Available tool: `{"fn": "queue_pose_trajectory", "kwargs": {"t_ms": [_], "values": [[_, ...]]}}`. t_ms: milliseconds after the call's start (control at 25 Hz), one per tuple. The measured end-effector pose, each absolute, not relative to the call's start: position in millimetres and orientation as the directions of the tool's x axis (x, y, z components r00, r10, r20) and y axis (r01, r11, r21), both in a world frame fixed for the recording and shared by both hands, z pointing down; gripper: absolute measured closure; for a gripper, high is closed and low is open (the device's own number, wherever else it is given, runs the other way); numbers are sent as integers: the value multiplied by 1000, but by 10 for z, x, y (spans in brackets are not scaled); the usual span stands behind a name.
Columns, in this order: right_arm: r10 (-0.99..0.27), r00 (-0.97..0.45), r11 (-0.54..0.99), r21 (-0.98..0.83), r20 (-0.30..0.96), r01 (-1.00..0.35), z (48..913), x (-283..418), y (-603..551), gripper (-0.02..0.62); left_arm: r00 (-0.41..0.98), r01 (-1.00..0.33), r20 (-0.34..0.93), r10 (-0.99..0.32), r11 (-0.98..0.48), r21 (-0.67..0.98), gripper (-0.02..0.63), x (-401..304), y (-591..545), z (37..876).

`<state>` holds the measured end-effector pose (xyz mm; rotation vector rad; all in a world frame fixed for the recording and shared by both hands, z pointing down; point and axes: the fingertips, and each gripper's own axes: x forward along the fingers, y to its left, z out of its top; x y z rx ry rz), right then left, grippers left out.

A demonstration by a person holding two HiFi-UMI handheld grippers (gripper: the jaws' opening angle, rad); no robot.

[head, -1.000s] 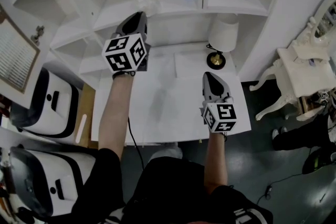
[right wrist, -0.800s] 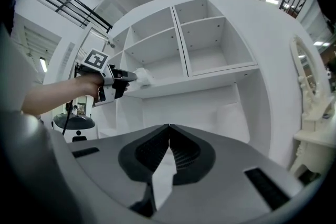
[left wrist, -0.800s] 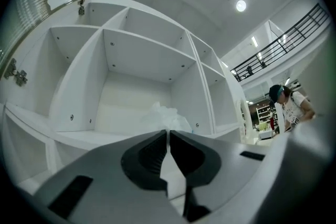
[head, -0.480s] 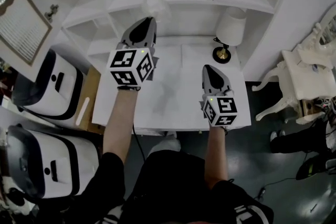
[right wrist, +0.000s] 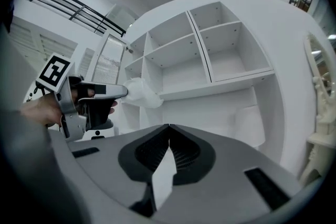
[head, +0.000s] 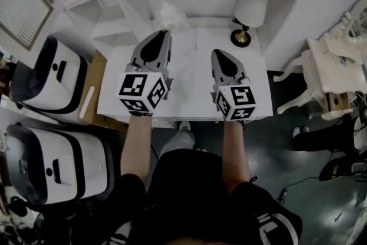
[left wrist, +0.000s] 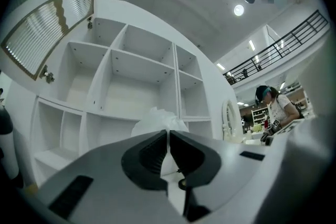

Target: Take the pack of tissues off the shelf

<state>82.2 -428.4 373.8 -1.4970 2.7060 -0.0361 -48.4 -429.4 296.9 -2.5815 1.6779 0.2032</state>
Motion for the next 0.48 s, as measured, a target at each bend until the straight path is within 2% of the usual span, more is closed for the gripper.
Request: {"fn": "queue_pose_trajectory", "kwargs": {"t_ms": [480], "values": [[-805, -593, 592, -53, -13, -804, 3837, 570, -4112, 577, 327, -935, -41, -944, -329, 128, 578, -510, -3810, 3743]]}}
